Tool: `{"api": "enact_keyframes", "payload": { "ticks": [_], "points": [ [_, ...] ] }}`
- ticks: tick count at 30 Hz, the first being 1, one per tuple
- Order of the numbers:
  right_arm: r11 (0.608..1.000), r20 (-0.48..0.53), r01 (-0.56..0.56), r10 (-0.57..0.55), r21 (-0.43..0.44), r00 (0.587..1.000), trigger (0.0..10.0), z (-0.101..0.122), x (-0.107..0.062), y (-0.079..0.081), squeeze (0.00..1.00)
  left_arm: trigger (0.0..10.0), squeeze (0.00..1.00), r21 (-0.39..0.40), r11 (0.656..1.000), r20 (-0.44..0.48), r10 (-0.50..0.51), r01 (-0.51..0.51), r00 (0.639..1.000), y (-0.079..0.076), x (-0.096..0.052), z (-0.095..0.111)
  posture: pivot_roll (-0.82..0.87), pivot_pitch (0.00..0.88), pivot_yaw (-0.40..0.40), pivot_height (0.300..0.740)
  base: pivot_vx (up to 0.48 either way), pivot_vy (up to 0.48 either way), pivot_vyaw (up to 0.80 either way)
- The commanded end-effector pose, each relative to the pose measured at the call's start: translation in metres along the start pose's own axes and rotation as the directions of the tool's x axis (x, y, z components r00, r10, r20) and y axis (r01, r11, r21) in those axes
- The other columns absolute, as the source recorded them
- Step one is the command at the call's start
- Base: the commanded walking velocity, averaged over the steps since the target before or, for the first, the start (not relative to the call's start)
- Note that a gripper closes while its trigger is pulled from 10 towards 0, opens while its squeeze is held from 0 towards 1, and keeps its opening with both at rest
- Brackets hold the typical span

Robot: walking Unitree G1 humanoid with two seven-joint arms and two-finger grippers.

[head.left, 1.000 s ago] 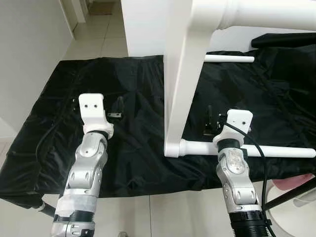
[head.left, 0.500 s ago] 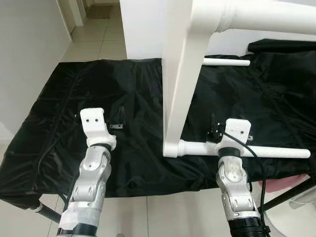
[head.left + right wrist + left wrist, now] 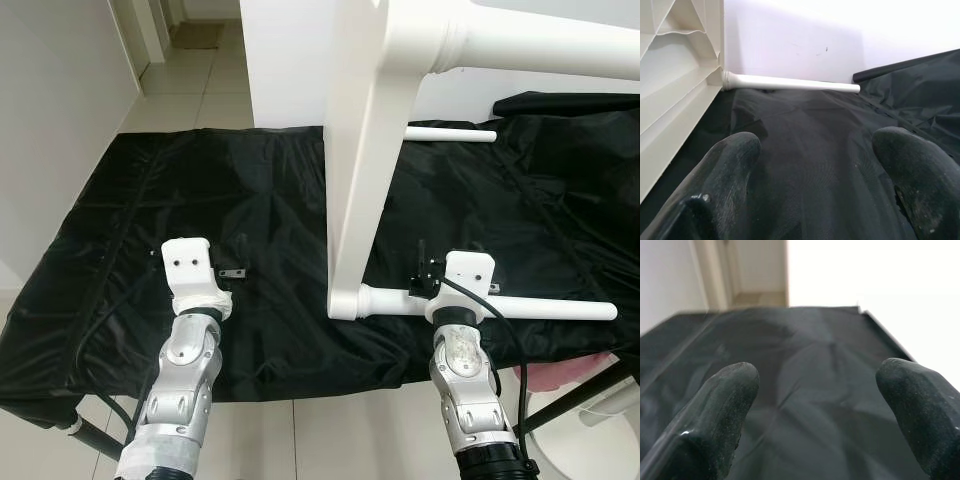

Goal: Building children table

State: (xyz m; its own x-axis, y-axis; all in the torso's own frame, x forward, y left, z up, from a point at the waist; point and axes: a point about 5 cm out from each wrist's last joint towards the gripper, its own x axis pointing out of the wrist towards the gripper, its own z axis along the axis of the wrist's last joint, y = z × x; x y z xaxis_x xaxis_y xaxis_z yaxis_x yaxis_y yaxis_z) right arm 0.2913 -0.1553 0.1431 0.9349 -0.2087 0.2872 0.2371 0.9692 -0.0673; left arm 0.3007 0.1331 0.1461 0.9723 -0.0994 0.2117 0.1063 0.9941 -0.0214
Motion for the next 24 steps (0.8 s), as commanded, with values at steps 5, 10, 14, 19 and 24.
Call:
{"api": "enact_keyframes", "payload": {
  "ticks": [5, 10, 14, 19, 24],
  "points": [
    [1.0, 0.003, -0.001, 0.001, 0.0, 1.0, 10.0, -0.003, -0.002, 0.004, 0.0, 10.0, 0.0, 0.017, 0.997, -0.013, -0.08, 0.08, 0.997, -0.009, -0.002, -0.005, -0.04, 0.0, 0.058, 0.74, 0.0, 0.0, 0.0],
    [1.0, 0.004, -0.006, 0.006, 0.029, 1.0, 10.0, -0.004, -0.003, 0.008, 0.0, 10.0, 0.0, -0.008, 0.995, -0.042, -0.101, 0.101, 0.994, -0.007, -0.003, -0.006, -0.02, 0.0, 0.082, 0.74, 0.0, 0.0, 0.0],
    [0.999, -0.001, -0.004, 0.004, 0.035, 1.0, 10.0, -0.007, -0.002, 0.009, 0.0, 10.0, 0.0, -0.005, 0.992, -0.044, -0.123, 0.123, 0.991, -0.007, -0.003, -0.006, -0.01, 0.0, 0.085, 0.74, 0.0, 0.0, 0.0],
    [0.999, -0.011, -0.016, 0.016, 0.032, 1.0, 10.0, -0.01, -0.005, 0.012, 0.0, 10.0, 0.0, 0.018, 0.992, -0.048, -0.124, 0.125, 0.991, -0.006, -0.005, -0.008, 0.0, 0.0, 0.073, 0.74, 0.0, 0.0, 0.0],
    [0.996, -0.043, -0.081, 0.083, 0.049, 0.996, 10.0, -0.015, -0.015, 0.019, 0.0, 10.0, 0.0, 0.056, 0.992, -0.048, -0.115, 0.117, 0.992, -0.002, -0.011, -0.007, 0.01, 0.0, 0.061, 0.74, 0.0, 0.0, 0.0]
  ]
}}
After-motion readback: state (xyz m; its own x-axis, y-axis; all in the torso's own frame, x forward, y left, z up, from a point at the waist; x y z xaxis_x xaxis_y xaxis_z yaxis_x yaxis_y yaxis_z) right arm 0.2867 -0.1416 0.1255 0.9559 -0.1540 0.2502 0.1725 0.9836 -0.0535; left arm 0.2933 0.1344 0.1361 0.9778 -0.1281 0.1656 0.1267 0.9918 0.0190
